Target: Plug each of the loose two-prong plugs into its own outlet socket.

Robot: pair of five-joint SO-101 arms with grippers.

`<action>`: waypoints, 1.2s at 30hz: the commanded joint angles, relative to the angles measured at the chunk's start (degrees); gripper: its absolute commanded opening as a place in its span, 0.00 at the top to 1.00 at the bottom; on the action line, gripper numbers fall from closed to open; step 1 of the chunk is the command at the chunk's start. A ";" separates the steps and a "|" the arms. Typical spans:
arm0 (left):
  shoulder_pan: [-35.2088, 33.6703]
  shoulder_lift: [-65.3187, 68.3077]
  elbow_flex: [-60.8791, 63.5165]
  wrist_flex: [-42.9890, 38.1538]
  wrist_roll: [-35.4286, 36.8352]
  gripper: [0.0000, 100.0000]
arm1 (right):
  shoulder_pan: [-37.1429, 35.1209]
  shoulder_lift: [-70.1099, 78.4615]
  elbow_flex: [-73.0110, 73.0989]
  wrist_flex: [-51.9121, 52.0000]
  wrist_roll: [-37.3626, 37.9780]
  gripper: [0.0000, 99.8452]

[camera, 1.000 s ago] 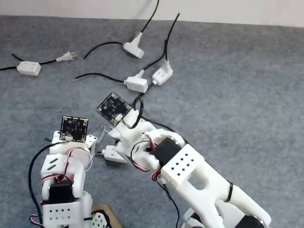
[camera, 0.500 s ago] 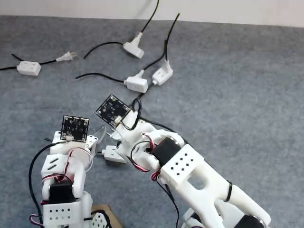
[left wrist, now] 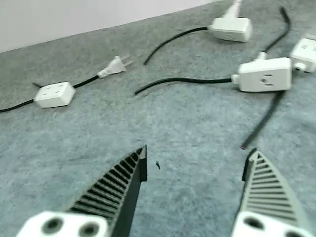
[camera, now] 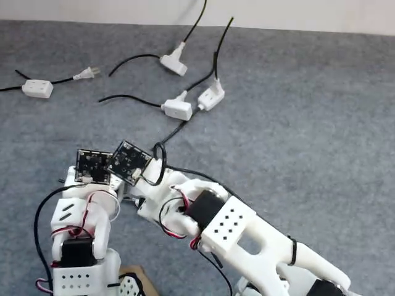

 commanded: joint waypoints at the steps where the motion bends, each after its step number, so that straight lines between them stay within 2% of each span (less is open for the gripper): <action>1: 1.98 -0.04 1.19 0.26 0.35 0.68 | -0.13 -2.33 -1.10 0.40 0.35 0.99; 5: 2.24 -0.04 1.19 2.99 0.26 0.68 | 2.07 -2.33 -2.15 0.48 0.35 0.99; 16: 2.33 -0.04 1.36 3.43 0.26 0.68 | 4.09 -2.42 -5.76 2.51 0.35 0.99; 36: 3.30 -0.04 1.71 3.52 0.26 0.68 | 4.09 -4.18 -6.02 2.24 -1.23 0.99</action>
